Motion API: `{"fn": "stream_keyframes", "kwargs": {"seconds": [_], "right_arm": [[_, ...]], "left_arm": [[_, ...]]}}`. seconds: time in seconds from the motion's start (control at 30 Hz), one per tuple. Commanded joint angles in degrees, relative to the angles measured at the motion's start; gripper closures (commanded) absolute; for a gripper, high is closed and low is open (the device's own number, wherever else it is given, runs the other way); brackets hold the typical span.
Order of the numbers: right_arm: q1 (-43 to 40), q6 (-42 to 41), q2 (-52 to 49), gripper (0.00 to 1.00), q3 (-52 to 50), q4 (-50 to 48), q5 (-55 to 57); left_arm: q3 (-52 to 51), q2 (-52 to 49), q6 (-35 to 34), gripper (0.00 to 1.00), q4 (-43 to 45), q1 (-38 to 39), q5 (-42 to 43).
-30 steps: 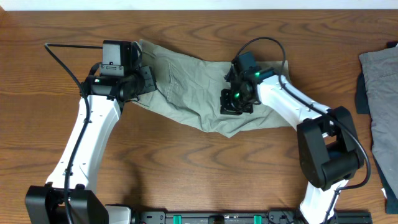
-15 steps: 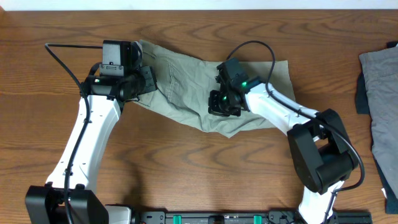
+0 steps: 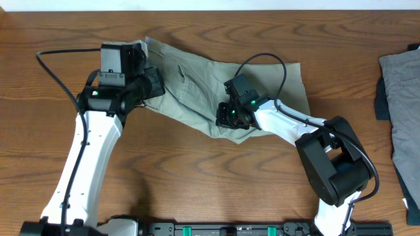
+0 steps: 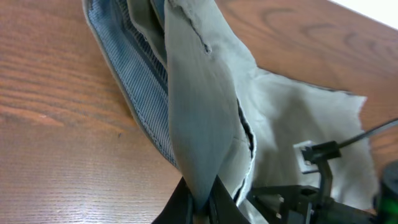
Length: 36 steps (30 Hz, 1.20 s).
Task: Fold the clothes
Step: 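Lift the waistband half with left gripper and fold it rightward over right gripper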
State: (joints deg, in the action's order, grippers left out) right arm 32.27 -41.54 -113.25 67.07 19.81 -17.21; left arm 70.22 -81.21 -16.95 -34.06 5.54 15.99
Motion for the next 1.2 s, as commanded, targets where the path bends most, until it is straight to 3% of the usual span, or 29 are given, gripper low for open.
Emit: {"fn": "stream_keyframes", "kwargs": {"seconds": [0.0, 0.43, 0.87, 1.17], "right_arm": [[-1.3, 2.0, 2.5, 0.99, 4.0, 0.8, 2.9], [-4.1, 2.4, 0.2, 0.99, 6.1, -10.7, 2.4], [1.2, 2.4, -13.5, 0.99, 6.1, -27.8, 2.4], [-1.1, 8.0, -7.8, 0.99, 8.5, -28.2, 2.8]], "left_arm": [[2.7, 2.7, -0.9, 0.94, 0.5, 0.1, 0.1], [2.7, 2.4, -0.9, 0.94, 0.3, 0.1, 0.1], [2.7, 1.4, -0.9, 0.94, 0.4, 0.1, 0.0], [2.7, 1.4, -0.9, 0.94, 0.3, 0.1, 0.0]]}}
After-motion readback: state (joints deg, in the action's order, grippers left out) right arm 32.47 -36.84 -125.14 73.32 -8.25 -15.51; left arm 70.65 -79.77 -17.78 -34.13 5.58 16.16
